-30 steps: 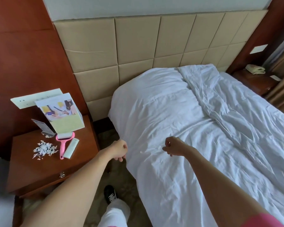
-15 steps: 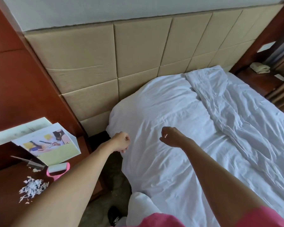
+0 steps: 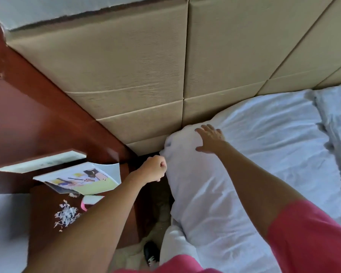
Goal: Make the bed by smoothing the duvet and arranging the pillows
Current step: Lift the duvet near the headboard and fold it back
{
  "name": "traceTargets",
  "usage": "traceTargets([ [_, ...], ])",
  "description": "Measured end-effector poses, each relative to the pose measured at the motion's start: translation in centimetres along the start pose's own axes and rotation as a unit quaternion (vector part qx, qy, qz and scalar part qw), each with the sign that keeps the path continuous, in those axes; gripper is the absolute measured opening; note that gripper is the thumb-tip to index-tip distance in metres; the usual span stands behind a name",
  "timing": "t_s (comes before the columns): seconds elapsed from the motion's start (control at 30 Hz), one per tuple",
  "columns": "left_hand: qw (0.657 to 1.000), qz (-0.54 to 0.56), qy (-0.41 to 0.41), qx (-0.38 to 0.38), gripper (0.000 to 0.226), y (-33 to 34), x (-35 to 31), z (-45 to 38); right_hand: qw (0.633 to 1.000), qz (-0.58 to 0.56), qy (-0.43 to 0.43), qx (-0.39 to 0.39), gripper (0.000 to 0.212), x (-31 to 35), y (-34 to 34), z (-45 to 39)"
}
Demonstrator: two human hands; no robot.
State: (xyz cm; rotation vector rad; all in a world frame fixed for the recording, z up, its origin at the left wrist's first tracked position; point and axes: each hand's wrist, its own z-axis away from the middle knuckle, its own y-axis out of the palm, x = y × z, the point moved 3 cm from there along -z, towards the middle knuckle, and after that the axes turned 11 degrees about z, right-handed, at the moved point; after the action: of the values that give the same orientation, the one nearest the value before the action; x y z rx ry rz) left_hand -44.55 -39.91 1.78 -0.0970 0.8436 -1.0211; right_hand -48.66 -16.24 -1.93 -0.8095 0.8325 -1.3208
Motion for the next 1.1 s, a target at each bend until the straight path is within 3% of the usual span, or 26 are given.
traceTargets([
  [0.17, 1.0, 0.009, 0.001, -0.01, 0.023, -1.4, -0.1, -2.7, 0.992, 0.085, 0.0, 0.088, 0.103, -0.8, 2.2, -6.0],
  [0.3, 1.0, 0.009, -0.022, -0.007, 0.022, -2.1, 1.8, -3.4, 0.99, 0.094, 0.031, 0.1, 0.118, -0.2, 3.4, -6.9],
  [0.5, 1.0, -0.011, -0.016, 0.009, 0.021, -2.5, 2.7, -3.5, 0.992, 0.101, 0.019, 0.069, 0.041, 1.2, 2.2, -6.3],
  [0.57, 1.0, -0.014, -0.005, 0.009, 0.02, -2.5, 2.0, -3.6, 0.997, 0.072, 0.015, 0.035, 0.031, 1.5, 1.6, -4.9],
  [0.67, 0.998, -0.055, 0.014, 0.024, 0.017, -1.8, 0.7, -4.3, 1.0, 0.012, -0.012, 0.022, 0.034, 0.7, 0.3, -1.1],
  [0.8, 0.99, -0.098, 0.086, 0.048, 0.083, 0.2, -2.1, -4.5, 0.996, -0.039, -0.064, 0.046, 0.036, -1.3, -1.9, 4.2],
  [0.93, 0.973, -0.181, 0.127, 0.061, 0.133, 2.6, -3.9, -4.1, 0.99, -0.093, -0.077, 0.067, 0.015, -4.6, -4.8, 10.6],
  [1.03, 0.97, -0.183, 0.124, 0.103, 0.136, 4.8, -4.1, -3.7, 0.984, -0.166, -0.031, 0.064, 0.015, -7.2, -5.6, 15.1],
  [1.1, 0.967, -0.187, 0.097, 0.145, 0.117, 5.7, -4.2, -3.3, 0.971, -0.233, -0.002, 0.051, 0.014, -8.1, -5.8, 17.5],
])
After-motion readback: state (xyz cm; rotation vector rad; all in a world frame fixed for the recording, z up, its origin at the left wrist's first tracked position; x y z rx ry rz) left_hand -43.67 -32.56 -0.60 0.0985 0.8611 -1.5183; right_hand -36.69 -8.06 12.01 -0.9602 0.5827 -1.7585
